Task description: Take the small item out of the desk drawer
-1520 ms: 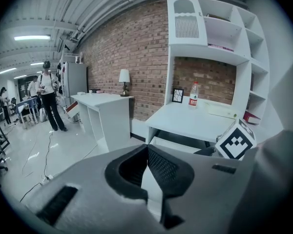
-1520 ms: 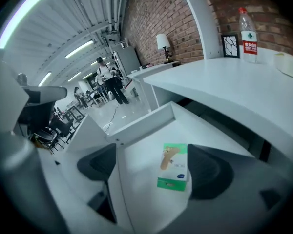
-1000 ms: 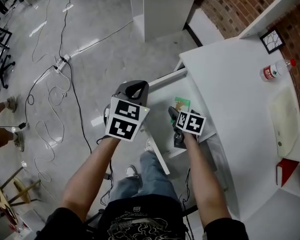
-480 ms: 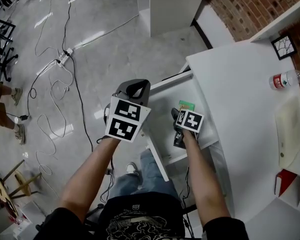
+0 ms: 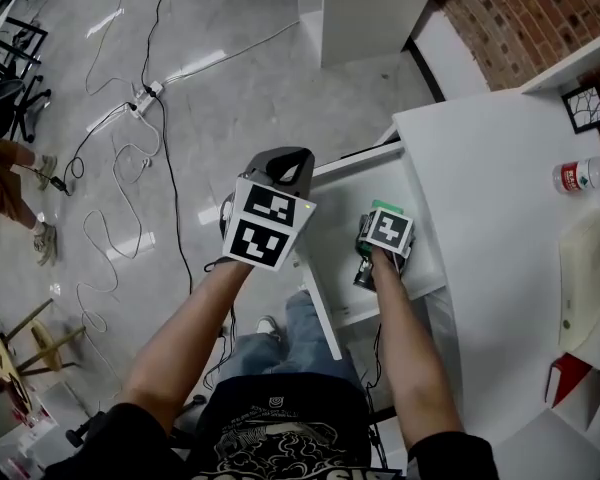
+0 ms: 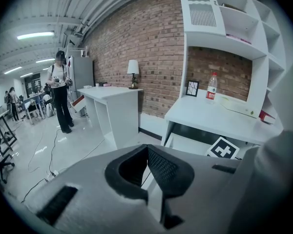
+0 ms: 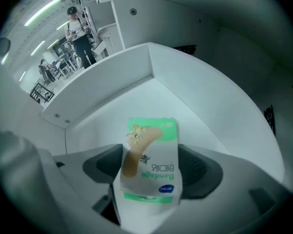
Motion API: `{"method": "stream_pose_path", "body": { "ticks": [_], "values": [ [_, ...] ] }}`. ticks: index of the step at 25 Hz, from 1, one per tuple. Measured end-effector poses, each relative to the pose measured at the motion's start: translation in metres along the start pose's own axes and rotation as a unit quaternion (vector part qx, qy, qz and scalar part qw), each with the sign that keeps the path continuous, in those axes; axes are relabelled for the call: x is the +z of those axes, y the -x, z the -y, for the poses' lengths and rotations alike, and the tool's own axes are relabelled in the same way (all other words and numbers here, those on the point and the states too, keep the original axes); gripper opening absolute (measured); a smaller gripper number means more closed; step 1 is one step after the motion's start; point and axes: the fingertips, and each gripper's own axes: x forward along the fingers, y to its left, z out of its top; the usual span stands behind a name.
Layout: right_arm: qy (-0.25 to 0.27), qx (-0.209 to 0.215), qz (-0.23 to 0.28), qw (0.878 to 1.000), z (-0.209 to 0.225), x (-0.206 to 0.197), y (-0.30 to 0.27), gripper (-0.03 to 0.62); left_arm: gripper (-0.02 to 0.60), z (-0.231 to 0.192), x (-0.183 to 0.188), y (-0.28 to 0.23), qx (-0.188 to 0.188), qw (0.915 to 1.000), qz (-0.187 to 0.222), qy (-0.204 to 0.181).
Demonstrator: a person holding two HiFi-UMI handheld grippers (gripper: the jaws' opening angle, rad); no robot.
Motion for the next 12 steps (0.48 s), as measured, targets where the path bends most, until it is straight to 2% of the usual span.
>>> {"method": "stream_pose_path", "body": {
  "ticks": [7,12],
  "values": [
    [0.024,0.012,-0.005,1.0,-0.005,0.0,0.005,0.35,0.005,-0.003,-0.001,0.005,0.005,1.0,-0.002,0.003],
    [0.032,0.033,0.011,0.999,-0.014,0.011,0.022,0.35,0.005,-0.005,0.007,0.014,0.013,0.9999,0.004,0.008]
  ]
}}
